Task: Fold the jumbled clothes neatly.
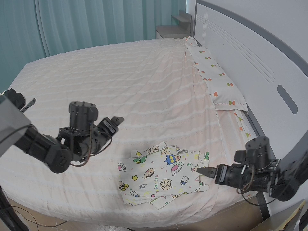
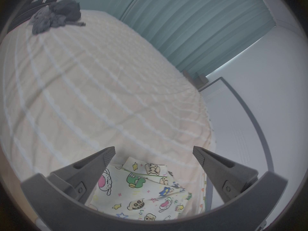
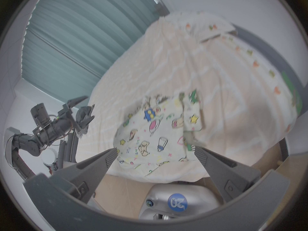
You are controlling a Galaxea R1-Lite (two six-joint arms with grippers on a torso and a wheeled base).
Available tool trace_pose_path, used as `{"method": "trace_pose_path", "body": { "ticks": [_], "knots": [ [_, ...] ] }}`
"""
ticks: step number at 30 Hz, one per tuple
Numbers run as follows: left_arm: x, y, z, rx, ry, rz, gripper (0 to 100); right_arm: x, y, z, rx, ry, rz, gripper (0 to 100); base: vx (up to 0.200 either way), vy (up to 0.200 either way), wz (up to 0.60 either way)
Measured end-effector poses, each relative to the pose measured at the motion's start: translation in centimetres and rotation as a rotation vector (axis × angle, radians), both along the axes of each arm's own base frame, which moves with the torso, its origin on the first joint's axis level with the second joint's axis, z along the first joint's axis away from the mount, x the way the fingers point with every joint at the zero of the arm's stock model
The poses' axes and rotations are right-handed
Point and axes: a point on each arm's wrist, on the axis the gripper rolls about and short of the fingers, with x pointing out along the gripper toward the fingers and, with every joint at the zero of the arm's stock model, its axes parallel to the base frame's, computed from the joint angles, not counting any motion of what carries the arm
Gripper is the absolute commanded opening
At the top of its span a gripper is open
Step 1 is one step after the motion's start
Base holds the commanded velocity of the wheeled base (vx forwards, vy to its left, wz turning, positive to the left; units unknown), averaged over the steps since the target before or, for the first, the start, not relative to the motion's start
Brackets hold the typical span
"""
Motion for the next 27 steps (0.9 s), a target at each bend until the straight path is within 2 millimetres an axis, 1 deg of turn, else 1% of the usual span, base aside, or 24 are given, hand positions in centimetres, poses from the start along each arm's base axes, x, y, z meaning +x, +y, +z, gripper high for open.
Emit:
{"method": "trace_pose_path", "body": {
  "ticks": [2, 4, 5, 7, 11, 14, 16, 20, 21, 24, 25, 26, 27],
  "knots": [
    [-1.4, 0.6, 2.1, 0.008, -0.034, -0.001, 100, -1.0, -0.9, 1.5, -0.006, -0.050, -0.022, 100, 0.000, 0.000, 0.00],
    [-3.3, 1.4, 4.2, 0.023, -0.062, 0.004, 100, -2.3, -2.0, 3.0, -0.018, -0.099, -0.043, 100, 0.000, 0.000, 0.00],
    [-4.0, 1.6, 4.8, 0.029, -0.068, 0.006, 100, -2.8, -2.4, 3.4, -0.023, -0.111, -0.051, 100, 0.000, 0.000, 0.00],
    [-6.0, 2.2, 6.4, 0.056, -0.078, 0.015, 100, -4.2, -3.6, 4.6, -0.037, -0.139, -0.071, 100, 0.000, 0.000, 0.00],
    [-10.0, 3.5, 8.9, 0.119, -0.105, 0.051, 100, -6.9, -5.9, 6.3, -0.072, -0.170, -0.115, 100, 0.000, 0.000, 0.00],
    [-13.1, 5.0, 10.7, 0.160, -0.138, 0.083, 100, -9.0, -7.8, 7.4, -0.080, -0.205, -0.160, 100, 0.000, 0.000, 0.00],
    [-15.0, 6.1, 11.5, 0.184, -0.155, 0.104, 100, -10.3, -8.9, 7.9, -0.085, -0.232, -0.189, 100, 0.000, 0.000, 0.00],
    [-19.7, 9.0, 13.0, 0.231, -0.206, 0.168, 100, -13.5, -11.3, 8.4, -0.091, -0.310, -0.259, 100, 0.000, 0.000, 0.00],
    [-20.6, 9.5, 13.1, 0.238, -0.214, 0.182, 100, -14.0, -11.7, 8.4, -0.094, -0.325, -0.269, 100, 0.000, 0.000, 0.00],
    [-24.3, 11.8, 13.4, 0.276, -0.247, 0.253, 100, -16.2, -12.9, 8.0, -0.106, -0.389, -0.299, 100, 0.000, 0.000, 0.00],
    [-25.4, 12.4, 13.3, 0.289, -0.258, 0.274, 100, -16.8, -13.2, 7.9, -0.111, -0.409, -0.306, 100, 0.000, 0.000, 0.00],
    [-27.0, 13.2, 13.2, 0.312, -0.277, 0.309, 100, -17.7, -13.6, 7.6, -0.118, -0.437, -0.312, 100, 0.000, 0.000, 0.00],
    [-27.9, 13.6, 13.1, 0.328, -0.288, 0.328, 100, -18.1, -13.8, 7.5, -0.122, -0.454, -0.315, 100, 0.000, 0.000, 0.00]
  ]
}}
